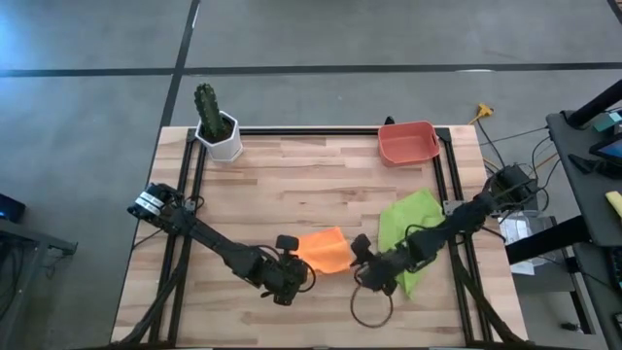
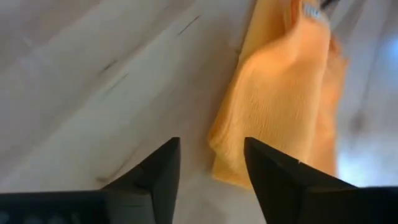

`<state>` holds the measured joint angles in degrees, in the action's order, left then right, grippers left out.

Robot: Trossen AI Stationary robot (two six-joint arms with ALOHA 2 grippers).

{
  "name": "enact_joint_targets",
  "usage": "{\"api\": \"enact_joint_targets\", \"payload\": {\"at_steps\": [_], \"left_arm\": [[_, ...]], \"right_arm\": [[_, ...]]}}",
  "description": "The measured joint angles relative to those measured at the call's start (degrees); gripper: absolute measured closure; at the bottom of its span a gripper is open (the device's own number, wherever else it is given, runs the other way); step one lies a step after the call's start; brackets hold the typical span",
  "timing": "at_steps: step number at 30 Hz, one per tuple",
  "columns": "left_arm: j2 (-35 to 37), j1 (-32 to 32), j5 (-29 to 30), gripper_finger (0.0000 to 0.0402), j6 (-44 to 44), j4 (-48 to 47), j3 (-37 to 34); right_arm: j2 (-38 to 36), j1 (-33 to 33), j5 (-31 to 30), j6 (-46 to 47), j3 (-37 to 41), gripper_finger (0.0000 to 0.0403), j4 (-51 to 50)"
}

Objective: Roll microfiber towels into tight, uniform cylinder then place into a basket
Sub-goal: Fold the orange microfiber cloth

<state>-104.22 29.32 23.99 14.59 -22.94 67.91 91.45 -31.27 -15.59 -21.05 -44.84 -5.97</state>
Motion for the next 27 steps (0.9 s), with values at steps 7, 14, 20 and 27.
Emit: {"api": "enact_joint_targets", "payload": {"at_steps": [7, 14, 20, 27], "left_arm": [[0.0, 0.0, 0.0, 0.0305, 0.1, 0.0, 0.0], [0.0, 0.0, -0.1, 0.0305, 0.2, 0.0, 0.0], [0.1, 0.0, -0.1, 0.0305, 0.2, 0.0, 0.0], [0.1, 0.0, -0.2, 0.0305, 0.2, 0.0, 0.0]], "right_arm": [[5.1, -5.2, -13.5, -11.6, 0.0, 0.0231, 4.1], [8.2, -5.9, -16.1, -13.3, 0.0, 0.0265, 6.9], [8.2, -5.8, -20.1, -13.5, 0.0, 0.029, 7.1], [8.2, -5.7, -18.5, -10.9, 0.0, 0.0313, 8.3]]}}
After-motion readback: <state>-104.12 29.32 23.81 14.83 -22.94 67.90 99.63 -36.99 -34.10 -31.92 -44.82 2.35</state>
